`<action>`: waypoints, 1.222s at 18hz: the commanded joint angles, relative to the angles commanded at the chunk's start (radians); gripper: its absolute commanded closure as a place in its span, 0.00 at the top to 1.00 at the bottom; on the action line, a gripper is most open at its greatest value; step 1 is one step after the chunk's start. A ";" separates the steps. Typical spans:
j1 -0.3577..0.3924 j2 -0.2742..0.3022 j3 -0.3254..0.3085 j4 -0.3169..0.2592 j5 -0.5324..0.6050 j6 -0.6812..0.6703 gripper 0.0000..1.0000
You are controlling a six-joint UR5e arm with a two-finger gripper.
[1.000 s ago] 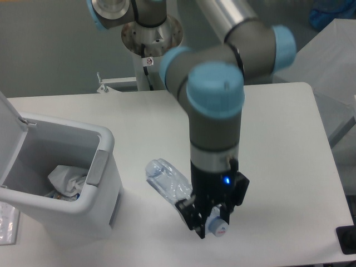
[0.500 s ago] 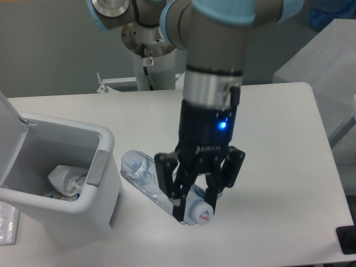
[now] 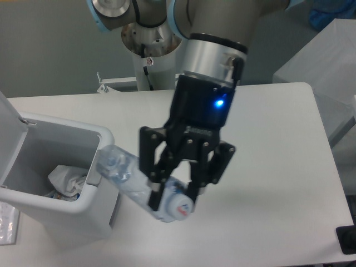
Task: Place the trash in the trash can
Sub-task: 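Carry the bottle over the bin, lower it in and release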
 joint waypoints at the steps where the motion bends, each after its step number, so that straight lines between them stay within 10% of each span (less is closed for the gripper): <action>1: -0.026 0.002 -0.012 0.011 0.000 0.000 0.27; 14: -0.120 0.078 -0.226 0.086 0.009 0.144 0.37; 22: -0.120 0.084 -0.273 0.086 0.014 0.255 1.00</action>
